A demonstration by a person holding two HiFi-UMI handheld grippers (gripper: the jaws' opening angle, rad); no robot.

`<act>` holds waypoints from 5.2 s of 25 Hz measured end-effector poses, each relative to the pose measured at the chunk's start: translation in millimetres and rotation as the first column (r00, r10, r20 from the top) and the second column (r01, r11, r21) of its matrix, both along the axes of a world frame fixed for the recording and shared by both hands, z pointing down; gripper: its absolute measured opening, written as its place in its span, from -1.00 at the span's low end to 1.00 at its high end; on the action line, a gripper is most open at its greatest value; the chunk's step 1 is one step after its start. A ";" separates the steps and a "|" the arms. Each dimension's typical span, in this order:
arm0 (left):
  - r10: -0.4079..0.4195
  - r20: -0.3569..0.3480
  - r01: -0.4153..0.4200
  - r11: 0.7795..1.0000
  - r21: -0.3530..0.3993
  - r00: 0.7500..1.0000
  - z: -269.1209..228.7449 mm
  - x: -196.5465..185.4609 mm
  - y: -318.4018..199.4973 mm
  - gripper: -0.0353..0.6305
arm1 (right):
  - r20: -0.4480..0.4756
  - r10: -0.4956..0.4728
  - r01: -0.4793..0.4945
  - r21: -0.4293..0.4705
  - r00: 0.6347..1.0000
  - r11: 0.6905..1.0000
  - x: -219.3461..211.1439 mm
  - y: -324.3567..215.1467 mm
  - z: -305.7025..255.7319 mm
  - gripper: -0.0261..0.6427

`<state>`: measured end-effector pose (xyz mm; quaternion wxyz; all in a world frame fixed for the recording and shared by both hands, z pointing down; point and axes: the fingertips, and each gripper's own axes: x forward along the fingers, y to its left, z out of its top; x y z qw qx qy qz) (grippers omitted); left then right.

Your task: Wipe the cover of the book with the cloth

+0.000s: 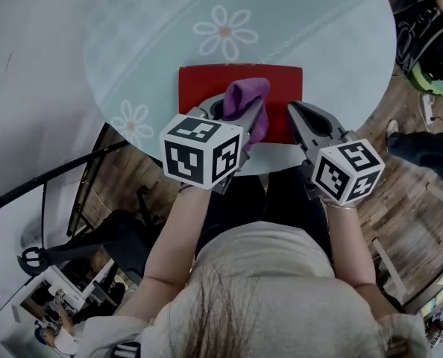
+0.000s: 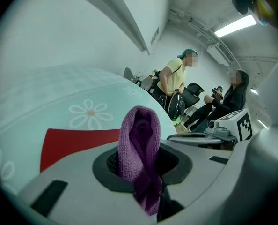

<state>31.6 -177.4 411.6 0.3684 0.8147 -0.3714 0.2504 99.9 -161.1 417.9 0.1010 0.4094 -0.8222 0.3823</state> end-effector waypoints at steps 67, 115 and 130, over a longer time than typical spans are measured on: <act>-0.080 0.180 0.095 0.992 -0.078 0.980 39.6 -151.0 28.2 -0.56 | -0.029 -0.054 0.052 -0.063 0.998 0.997 -117.7 39.1 23.8 -0.85; -0.110 0.238 0.136 0.986 -0.098 0.965 38.5 -70.2 36.9 -0.56 | -0.003 -0.119 0.119 -0.060 0.993 0.991 -35.6 37.9 18.1 -0.85; -0.118 0.199 0.143 0.983 -0.115 0.973 37.4 -35.1 36.0 -0.56 | -0.021 -0.110 0.108 -0.065 0.994 0.992 -14.5 36.0 18.8 -0.85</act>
